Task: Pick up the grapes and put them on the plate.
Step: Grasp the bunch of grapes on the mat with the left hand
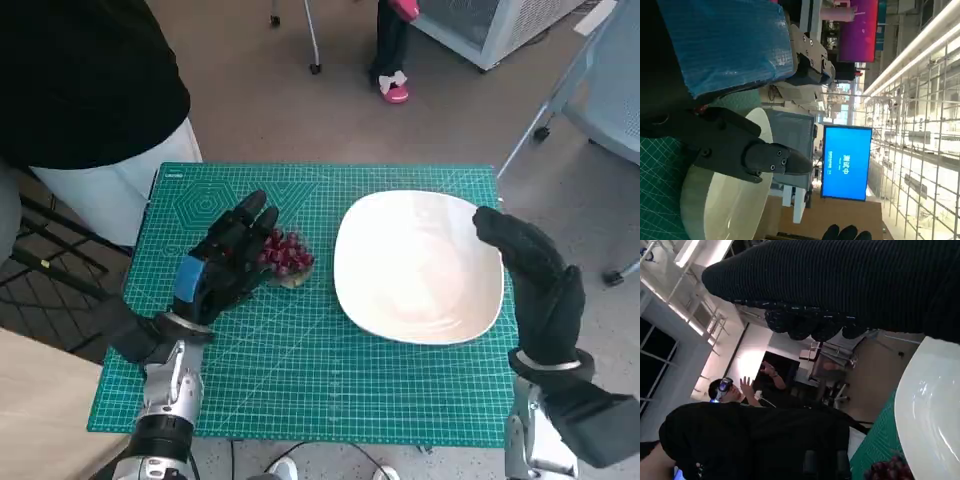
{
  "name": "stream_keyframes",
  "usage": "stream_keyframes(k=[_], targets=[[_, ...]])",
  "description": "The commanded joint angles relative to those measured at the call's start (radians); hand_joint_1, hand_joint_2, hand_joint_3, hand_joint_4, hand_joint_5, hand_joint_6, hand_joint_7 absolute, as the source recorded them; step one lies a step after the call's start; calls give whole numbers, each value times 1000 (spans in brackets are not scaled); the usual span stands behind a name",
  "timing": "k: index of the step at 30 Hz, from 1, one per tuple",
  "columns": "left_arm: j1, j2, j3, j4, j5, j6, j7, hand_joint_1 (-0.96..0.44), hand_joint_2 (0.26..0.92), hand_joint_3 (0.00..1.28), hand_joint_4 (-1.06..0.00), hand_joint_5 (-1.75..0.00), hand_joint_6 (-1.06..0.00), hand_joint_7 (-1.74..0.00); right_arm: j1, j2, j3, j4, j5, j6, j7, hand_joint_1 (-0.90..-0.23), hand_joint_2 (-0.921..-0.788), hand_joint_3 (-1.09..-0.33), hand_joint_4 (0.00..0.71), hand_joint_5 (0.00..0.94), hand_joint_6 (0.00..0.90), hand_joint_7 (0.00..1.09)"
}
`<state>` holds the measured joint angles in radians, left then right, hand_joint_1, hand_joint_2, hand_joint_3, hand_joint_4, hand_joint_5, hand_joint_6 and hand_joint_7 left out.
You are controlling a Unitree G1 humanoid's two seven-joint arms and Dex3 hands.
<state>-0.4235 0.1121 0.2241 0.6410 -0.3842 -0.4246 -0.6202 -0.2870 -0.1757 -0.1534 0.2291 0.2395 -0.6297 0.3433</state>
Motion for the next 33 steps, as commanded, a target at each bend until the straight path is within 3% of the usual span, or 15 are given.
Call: stream_keyframes(k=[1, 16, 18, 21, 23, 25, 33], targets=[[10, 5, 6, -1, 6, -15, 3, -403, 921, 173, -316, -7, -429, -1, 17, 4, -1, 14, -3, 4, -4, -597, -921, -863, 397, 0, 166, 246], [7, 32, -9, -22, 47, -14, 20, -395, 920, 120, -272, -1, -400, 0, 18, 4, 0, 9, -3, 9, -6, -602, -921, -862, 398, 1, 166, 246], [6, 60, -32, -28, 131, -57, 67, -399, 915, 82, -219, 0, -365, 0, 18, 4, 0, 7, -4, 10, -7, -603, -921, -862, 398, 1, 166, 246], [8, 155, -99, -59, 409, -129, 229, -424, 897, 34, -97, 0, -228, 0, 18, 5, 1, 5, -5, 10, -8, -606, -921, -861, 399, 1, 166, 246], [12, 229, -149, -118, 622, -112, 350, -445, 873, 17, -48, 1, -161, -1, 18, 5, 1, 4, -5, 10, -8, -607, -921, -861, 399, 1, 166, 246], [14, 275, -184, -188, 760, -43, 415, -448, 836, 8, -21, 1, -135, -7, 18, 5, 1, 5, -5, 10, -8, -608, -921, -861, 398, 1, 165, 246], [-18, 306, -266, -328, 967, 226, 423, -225, 710, 3, 0, 1, -167, -21, 13, 4, -1, 18, -3, 8, -3, -610, -921, -861, 398, 1, 164, 246]])
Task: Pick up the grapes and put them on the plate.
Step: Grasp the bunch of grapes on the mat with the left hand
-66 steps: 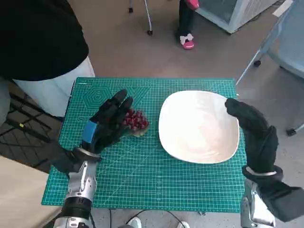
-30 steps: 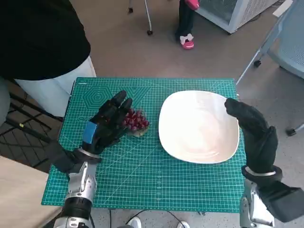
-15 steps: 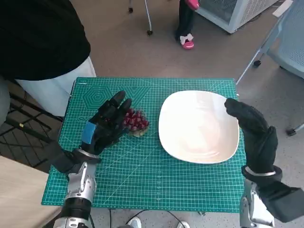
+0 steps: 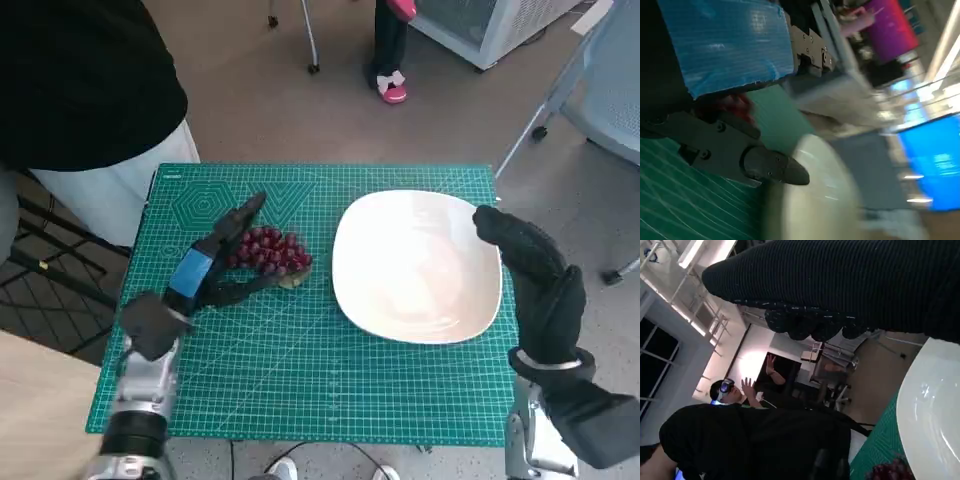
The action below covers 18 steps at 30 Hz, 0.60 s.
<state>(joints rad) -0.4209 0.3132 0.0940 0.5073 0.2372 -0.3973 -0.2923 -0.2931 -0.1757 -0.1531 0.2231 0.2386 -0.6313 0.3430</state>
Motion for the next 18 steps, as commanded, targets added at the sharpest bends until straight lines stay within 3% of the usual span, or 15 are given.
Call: stream_keyframes(k=[1, 11, 18], targets=[[-27, 106, -147, -204, 367, 227, 89, -207, 704, 2, 0, 1, -170, -21, 18, 4, -1, 25, -1, 9, -3, -610, -921, -861, 398, 1, 164, 246], [-99, 97, -264, -233, 498, 446, 6, -220, 691, 1, 1, 1, -174, -8, 16, 2, 0, 25, 2, 15, -1, -609, -921, -860, 401, 2, 164, 247], [-171, 78, -354, -152, 544, 548, -9, -272, 697, 3, 1, 1, -166, -2, 20, 1, 0, 18, 4, 16, 1, -605, -921, -862, 401, 2, 164, 248]])
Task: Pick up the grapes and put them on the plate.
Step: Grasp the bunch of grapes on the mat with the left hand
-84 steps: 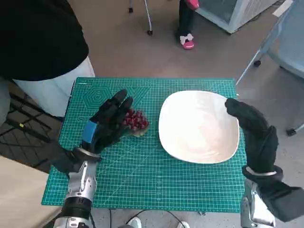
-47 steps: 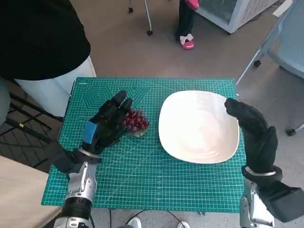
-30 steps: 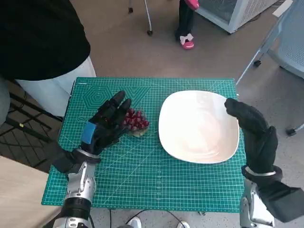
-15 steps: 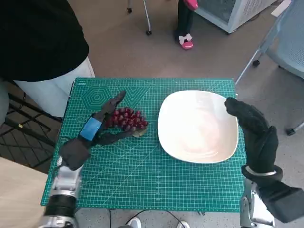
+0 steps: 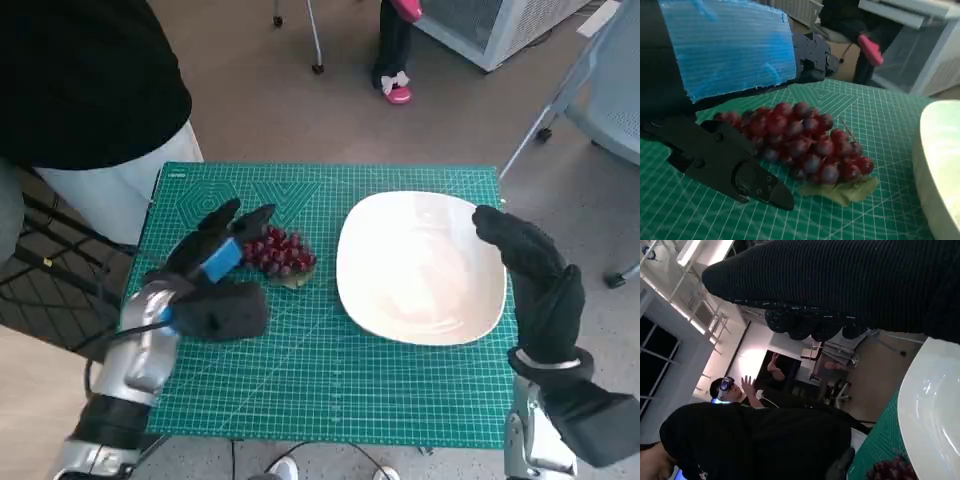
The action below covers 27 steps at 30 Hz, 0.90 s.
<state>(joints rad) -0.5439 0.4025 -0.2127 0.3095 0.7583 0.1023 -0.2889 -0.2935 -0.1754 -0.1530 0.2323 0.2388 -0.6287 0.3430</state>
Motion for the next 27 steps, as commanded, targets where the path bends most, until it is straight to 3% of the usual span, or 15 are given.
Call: stream_keyframes(k=[1, 27], targets=[[-58, -14, -58, 63, 24, 55, -10, -273, 698, 3, 1, 1, -165, -1, 21, 1, 0, 8, 3, 14, 1, -605, -921, -862, 401, 2, 163, 248], [-326, -106, -245, 632, 15, -5, 122, -231, 707, 3, 1, 1, -134, -8, 25, -10, -8, 5, 7, 19, 5, -609, -921, -860, 403, 1, 167, 250]])
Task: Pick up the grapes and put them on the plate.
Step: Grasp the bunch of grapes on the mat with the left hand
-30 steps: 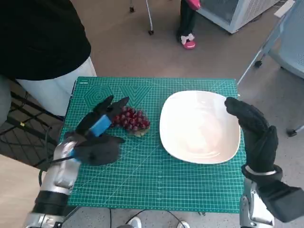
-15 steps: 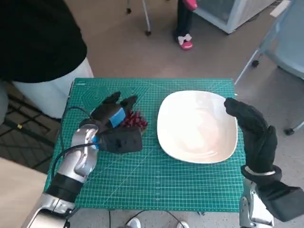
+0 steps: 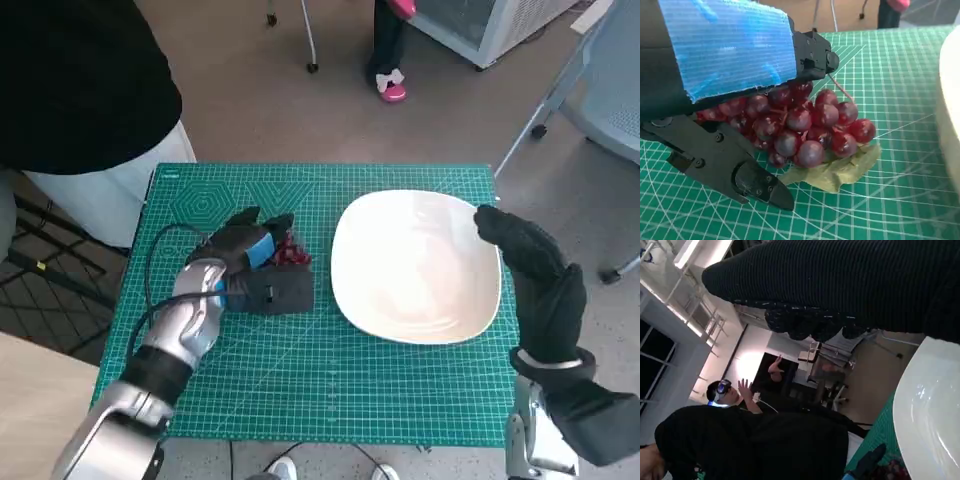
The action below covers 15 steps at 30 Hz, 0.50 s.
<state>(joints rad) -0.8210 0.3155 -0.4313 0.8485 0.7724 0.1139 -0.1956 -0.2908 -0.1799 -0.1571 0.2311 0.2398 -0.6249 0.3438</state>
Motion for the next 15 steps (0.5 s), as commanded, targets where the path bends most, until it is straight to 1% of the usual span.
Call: stream_keyframes(k=[1, 8, 15], targets=[[-58, -23, -31, 117, 0, -19, 35, -230, 707, 3, 1, 1, -138, -9, 22, -6, -4, 6, 6, 16, 4, -609, -921, -860, 403, 1, 168, 250], [-108, -49, -50, 251, -14, -25, 60, -231, 710, 4, 1, 1, -161, -16, 28, -7, -4, -2, 3, 17, 2, -610, -921, -860, 403, 1, 171, 251], [-131, -64, -47, 327, -39, -31, 73, -209, 721, 7, 1, 1, -186, -18, 28, -8, -5, 0, 0, 18, -1, -612, -921, -860, 403, 1, 173, 252]])
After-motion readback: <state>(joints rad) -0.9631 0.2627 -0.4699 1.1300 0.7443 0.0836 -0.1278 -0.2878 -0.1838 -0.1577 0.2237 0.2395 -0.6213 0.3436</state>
